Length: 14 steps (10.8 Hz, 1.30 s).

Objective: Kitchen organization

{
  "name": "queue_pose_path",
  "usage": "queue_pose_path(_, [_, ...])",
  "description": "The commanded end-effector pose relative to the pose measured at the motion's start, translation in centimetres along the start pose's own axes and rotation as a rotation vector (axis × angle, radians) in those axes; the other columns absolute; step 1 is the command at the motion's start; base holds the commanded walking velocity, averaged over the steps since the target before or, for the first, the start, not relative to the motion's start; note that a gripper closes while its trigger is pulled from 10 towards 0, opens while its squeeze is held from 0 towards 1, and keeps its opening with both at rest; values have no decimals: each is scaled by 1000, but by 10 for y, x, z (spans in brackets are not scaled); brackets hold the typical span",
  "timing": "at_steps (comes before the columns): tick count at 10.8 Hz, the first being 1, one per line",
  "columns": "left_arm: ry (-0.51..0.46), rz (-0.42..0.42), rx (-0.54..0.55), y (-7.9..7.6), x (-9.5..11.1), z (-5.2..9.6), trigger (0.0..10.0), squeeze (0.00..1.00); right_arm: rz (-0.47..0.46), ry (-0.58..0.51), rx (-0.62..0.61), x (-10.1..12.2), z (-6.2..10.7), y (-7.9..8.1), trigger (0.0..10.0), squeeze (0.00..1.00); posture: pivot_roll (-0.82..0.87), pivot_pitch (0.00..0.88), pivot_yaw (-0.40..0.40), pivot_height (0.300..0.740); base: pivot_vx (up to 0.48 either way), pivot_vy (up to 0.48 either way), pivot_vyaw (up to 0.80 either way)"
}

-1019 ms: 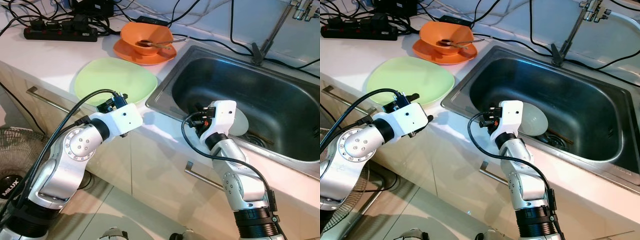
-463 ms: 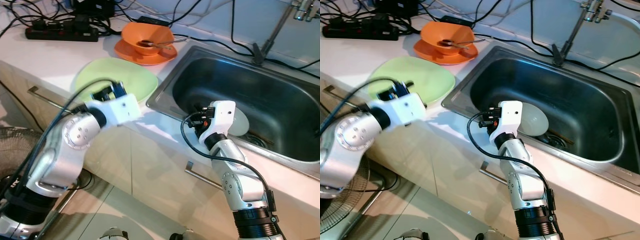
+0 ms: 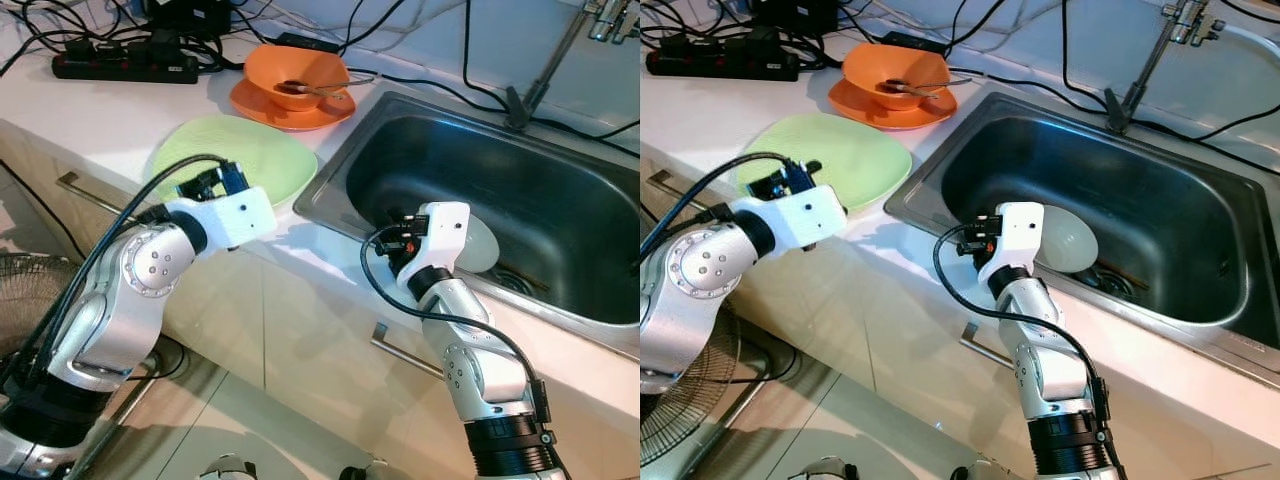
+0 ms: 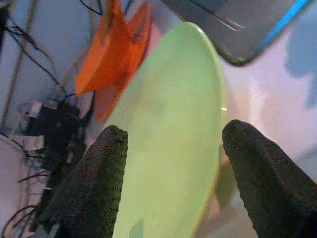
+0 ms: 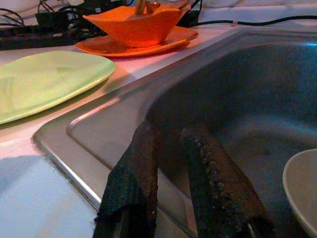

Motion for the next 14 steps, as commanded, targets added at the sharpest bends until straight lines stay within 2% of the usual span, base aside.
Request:
queue_pose_path(1, [-4,-12,-29,-5,1,-1,10000,0,12,-10,-7,3,-2,-2,10000,0,89,52,-110,719,0,0,0])
queue_pose_path(3, [21,-46,-58,-11,-4,-1,10000,0,11,-8,-6,2,-2,-1,10000,0,87,55,-109,719,0,0,0])
queue_pose_path(14, [155,-163,-73,-8,-25,-13,10000,0,2,-14,-23,3,-3,-2,10000,0,80,73,-99,719,0,0,0])
Point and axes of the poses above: a point about 5 cm out from each wrist's last joint towards the gripper, its own z axis pointing back from the gripper into the wrist, its own x axis along the axis of the wrist's last joint, y = z × x, the point moved 2 cm from there along -z, pointing out of the wrist towards the gripper, and after that the axes turned 9 degrees about -z, right-handed, at the moved point
